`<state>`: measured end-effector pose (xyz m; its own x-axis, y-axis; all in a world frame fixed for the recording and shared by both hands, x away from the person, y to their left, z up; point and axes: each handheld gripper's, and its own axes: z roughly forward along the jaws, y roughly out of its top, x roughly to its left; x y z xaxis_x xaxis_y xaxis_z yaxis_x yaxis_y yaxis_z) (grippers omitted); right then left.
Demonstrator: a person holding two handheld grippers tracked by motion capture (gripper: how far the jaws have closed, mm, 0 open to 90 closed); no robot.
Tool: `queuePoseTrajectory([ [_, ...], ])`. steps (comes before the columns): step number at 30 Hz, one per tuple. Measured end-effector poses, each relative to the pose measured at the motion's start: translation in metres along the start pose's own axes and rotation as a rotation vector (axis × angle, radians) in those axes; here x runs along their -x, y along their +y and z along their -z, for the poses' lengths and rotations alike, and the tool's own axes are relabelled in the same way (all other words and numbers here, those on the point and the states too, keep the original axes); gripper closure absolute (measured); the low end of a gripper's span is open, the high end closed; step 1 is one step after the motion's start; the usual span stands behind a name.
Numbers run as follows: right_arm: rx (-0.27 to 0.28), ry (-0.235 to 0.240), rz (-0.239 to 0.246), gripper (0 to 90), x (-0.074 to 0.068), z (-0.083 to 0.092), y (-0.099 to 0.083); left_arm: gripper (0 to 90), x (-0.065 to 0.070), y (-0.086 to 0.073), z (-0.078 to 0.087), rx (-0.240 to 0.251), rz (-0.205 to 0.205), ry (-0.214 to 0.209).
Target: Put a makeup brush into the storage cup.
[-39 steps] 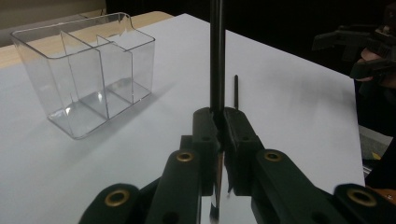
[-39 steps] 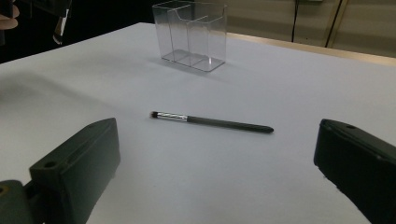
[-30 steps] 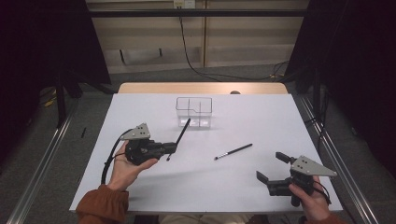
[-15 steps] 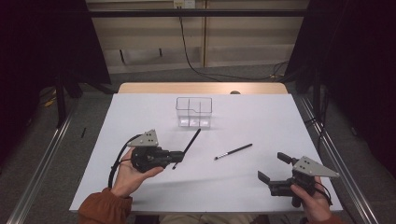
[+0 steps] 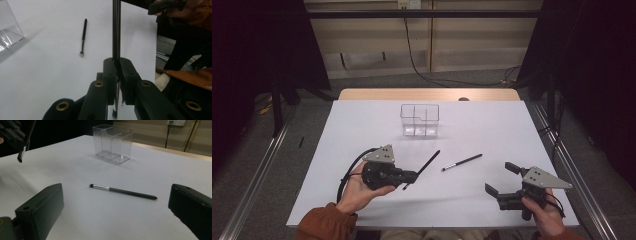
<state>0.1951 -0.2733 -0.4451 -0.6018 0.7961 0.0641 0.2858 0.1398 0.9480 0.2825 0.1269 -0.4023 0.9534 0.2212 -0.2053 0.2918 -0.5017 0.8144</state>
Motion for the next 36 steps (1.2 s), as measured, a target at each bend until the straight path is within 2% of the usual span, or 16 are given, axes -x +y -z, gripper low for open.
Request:
queuePoseTrajectory([
  [6,-0.008,0.044,0.017,0.0,-0.004,-0.011,0.005,84.1,0.002,0.001,-0.004,-0.045,0.0,-0.03],
  [15,-0.027,0.088,0.051,0.5,-0.011,-0.02,0.017,84.1,0.002,0.008,-0.008,-0.08,-0.012,-0.055],
  [19,-0.033,0.111,0.07,1.5,-0.013,-0.025,0.022,84.1,0.003,0.01,-0.012,-0.119,-0.033,-0.061],
  [22,-0.04,0.135,0.077,1.0,-0.015,-0.029,0.025,84.1,0.003,0.012,-0.013,-0.146,-0.08,-0.04],
  [26,-0.049,0.16,0.088,0.6,-0.017,-0.034,0.028,84.1,0.002,0.014,-0.016,-0.172,-0.077,-0.054],
  [29,-0.059,0.18,0.104,0.5,-0.019,-0.038,0.029,84.1,0.0,0.015,-0.018,-0.216,-0.078,-0.064],
  [31,-0.07,0.196,0.113,0.5,-0.02,-0.041,0.029,84.1,0.0,0.016,-0.016,-0.217,-0.056,-0.09],
  [33,-0.088,0.209,0.11,0.7,-0.02,-0.043,0.03,84.1,0.001,0.019,-0.014,-0.245,-0.072,-0.078],
  [36,-0.109,0.227,0.118,1.3,-0.022,-0.046,0.033,84.1,0.002,0.022,-0.01,-0.255,-0.078,-0.067],
])
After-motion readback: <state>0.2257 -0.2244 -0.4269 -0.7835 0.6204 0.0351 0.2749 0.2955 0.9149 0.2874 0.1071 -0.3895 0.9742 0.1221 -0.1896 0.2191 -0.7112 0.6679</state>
